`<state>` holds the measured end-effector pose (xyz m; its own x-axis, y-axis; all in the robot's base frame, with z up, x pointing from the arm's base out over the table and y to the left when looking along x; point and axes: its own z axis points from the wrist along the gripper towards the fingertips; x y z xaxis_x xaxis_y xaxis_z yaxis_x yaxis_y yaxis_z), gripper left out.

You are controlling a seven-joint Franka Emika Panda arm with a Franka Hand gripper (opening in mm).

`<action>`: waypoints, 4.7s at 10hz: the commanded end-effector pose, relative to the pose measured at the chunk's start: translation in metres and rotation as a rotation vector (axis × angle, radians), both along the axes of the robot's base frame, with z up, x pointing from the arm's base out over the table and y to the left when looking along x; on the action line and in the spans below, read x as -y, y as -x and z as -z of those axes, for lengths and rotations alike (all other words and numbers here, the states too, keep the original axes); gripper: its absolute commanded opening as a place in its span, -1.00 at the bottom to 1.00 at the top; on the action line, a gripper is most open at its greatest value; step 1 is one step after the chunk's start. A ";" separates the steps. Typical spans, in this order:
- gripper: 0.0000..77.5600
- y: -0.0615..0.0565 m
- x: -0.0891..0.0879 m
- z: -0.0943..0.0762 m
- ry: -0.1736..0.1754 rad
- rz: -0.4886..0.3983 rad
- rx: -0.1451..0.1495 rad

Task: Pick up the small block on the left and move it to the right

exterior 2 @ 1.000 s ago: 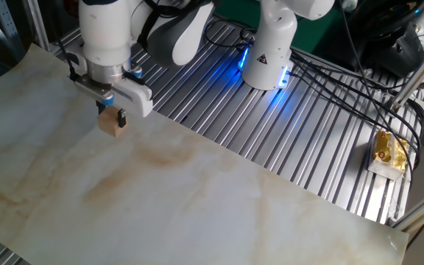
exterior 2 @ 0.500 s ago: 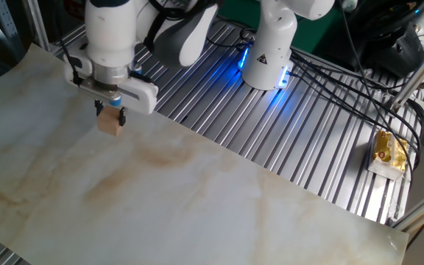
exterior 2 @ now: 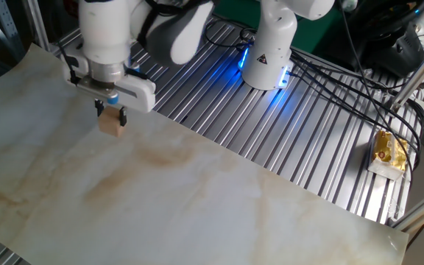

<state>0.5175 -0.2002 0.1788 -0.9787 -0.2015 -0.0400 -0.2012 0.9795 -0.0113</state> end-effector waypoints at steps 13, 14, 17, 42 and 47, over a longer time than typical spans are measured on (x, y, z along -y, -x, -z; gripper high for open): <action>-0.97 0.010 -0.047 0.005 -0.022 0.209 -0.028; -0.97 0.010 -0.052 0.002 -0.023 0.208 -0.032; -0.97 0.015 -0.074 0.004 -0.021 0.235 -0.028; -0.97 0.031 -0.202 -0.009 -0.030 0.309 -0.028; -0.97 0.039 -0.228 -0.011 -0.024 0.342 -0.027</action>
<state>0.4797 0.0225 0.1896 -0.9917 0.1279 -0.0082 0.1278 0.9917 0.0143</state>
